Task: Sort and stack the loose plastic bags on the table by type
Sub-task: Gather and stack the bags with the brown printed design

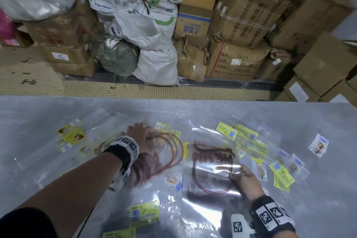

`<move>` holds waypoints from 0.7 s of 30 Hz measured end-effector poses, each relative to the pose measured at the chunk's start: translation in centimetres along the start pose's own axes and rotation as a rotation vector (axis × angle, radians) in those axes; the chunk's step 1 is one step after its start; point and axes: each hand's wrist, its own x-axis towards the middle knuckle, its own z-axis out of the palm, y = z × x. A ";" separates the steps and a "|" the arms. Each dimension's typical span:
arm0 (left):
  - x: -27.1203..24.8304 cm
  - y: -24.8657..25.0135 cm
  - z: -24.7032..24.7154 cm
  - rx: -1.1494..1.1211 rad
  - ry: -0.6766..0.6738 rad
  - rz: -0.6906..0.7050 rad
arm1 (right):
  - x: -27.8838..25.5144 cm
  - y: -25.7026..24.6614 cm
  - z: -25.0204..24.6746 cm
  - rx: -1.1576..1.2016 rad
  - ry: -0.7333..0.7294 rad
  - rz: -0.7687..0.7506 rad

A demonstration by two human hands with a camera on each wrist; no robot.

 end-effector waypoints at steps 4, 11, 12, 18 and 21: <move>0.1 -0.4 -0.2 -0.034 -0.018 -0.012 | 0.4 0.5 0.0 0.007 0.015 0.026; -0.4 0.0 -0.7 -0.096 -0.064 0.053 | 0.4 0.5 0.1 0.009 0.022 0.036; -0.4 0.1 -0.8 -0.136 -0.076 0.053 | 0.4 0.5 0.0 0.009 0.023 0.040; -0.2 0.9 -1.3 -0.128 -0.114 0.090 | 0.3 0.4 0.1 0.034 0.019 0.050; 1.1 0.4 0.3 -0.119 -0.113 0.109 | 0.2 0.4 0.3 0.047 0.027 0.039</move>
